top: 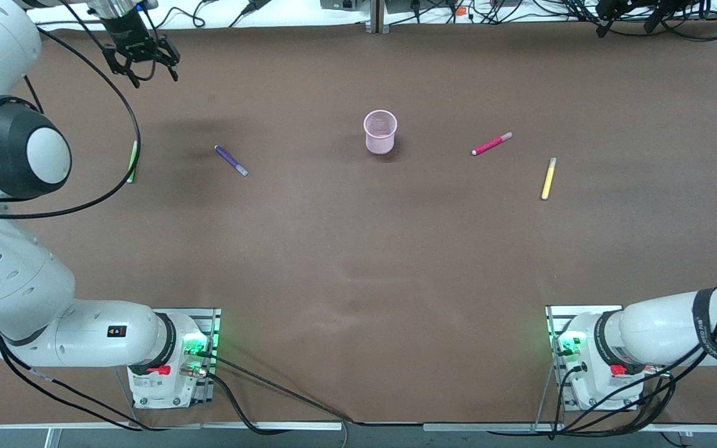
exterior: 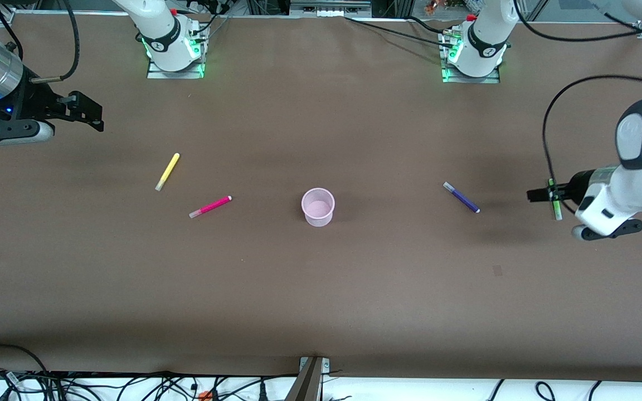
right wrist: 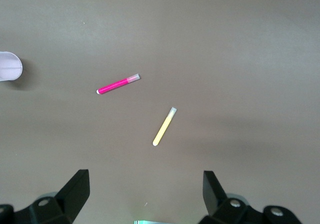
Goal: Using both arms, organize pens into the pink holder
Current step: 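Reach the left gripper down to the blue marker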
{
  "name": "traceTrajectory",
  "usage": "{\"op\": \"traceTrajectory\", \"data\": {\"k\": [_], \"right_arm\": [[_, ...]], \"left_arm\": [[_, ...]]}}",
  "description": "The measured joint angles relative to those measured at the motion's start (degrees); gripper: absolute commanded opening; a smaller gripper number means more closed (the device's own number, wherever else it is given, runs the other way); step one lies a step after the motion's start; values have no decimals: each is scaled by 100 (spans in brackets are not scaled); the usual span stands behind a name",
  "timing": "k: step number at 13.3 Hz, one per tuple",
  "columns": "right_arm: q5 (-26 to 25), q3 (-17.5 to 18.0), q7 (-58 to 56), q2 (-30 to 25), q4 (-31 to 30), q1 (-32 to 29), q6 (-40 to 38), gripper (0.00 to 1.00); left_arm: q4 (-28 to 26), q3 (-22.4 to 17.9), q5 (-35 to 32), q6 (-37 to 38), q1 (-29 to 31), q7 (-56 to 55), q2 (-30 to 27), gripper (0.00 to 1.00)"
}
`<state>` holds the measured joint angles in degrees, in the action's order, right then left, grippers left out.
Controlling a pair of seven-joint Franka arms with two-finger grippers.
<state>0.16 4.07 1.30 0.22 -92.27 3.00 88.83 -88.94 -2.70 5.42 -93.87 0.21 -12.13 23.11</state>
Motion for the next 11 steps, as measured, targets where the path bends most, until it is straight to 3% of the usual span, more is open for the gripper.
{"op": "traceTrajectory", "data": {"k": [7,11], "right_arm": [[98,9,209,10,-102,0,87,100],[119,69,341,9,-359,3,299,100]], "left_arm": [[-735,152,172,-1082,-90,-2060,174,100],[-1716,533,385,-2430,-104,-3440,143,100]]}}
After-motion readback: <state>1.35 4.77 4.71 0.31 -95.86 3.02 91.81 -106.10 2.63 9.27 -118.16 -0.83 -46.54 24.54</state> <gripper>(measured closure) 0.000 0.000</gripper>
